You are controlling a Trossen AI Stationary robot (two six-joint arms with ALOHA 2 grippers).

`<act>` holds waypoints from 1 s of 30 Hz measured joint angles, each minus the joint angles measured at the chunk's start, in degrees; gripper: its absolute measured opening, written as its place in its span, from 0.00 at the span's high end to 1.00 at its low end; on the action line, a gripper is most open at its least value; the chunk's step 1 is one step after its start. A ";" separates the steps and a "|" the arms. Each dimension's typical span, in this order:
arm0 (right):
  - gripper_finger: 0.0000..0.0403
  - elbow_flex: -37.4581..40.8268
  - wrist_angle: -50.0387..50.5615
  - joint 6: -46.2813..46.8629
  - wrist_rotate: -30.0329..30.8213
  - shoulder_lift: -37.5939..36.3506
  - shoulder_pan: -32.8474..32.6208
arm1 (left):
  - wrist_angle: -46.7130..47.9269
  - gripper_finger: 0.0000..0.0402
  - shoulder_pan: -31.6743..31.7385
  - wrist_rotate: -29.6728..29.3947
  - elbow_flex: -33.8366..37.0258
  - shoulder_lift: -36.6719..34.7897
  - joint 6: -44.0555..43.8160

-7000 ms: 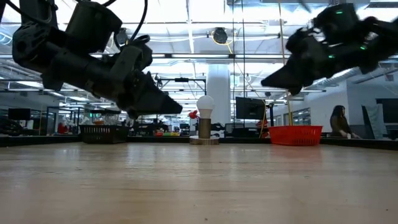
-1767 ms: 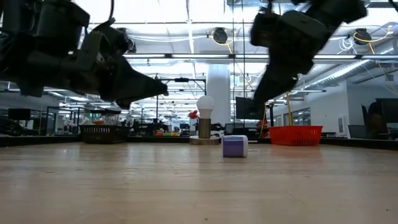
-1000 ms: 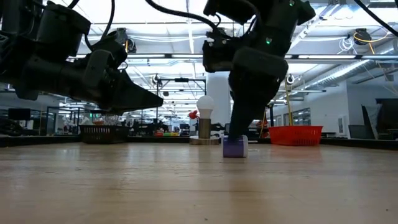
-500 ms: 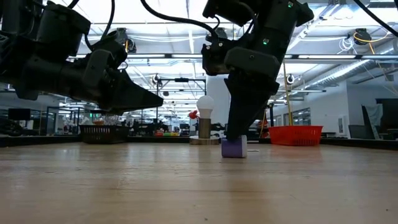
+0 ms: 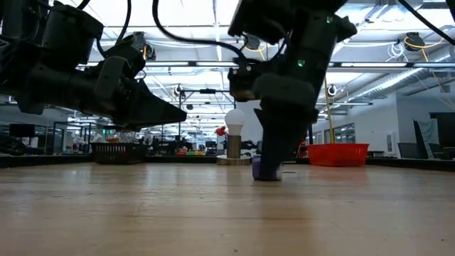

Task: Pick & Place Office items
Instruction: Put the violet charger adapter into the blue bin

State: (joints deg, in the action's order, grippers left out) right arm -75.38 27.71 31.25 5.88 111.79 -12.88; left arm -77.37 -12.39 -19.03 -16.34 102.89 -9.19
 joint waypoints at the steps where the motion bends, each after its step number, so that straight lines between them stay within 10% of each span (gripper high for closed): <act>1: 0.53 0.00 0.00 -0.05 -0.05 0.02 -0.06 | -0.01 0.90 0.01 0.00 0.00 0.00 0.00; 15: 0.70 -0.06 4.72 9.44 1.49 -6.13 -1.17 | -0.06 0.90 -0.01 0.02 -0.01 0.00 0.00; 30: 0.69 -0.10 31.36 67.98 -5.95 -24.20 -24.79 | -0.02 0.90 -0.01 0.02 0.00 0.00 0.00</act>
State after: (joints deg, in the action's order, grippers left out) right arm -75.48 59.08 99.23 -0.07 87.59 -37.67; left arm -77.38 -12.40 -19.00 -16.34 102.89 -9.19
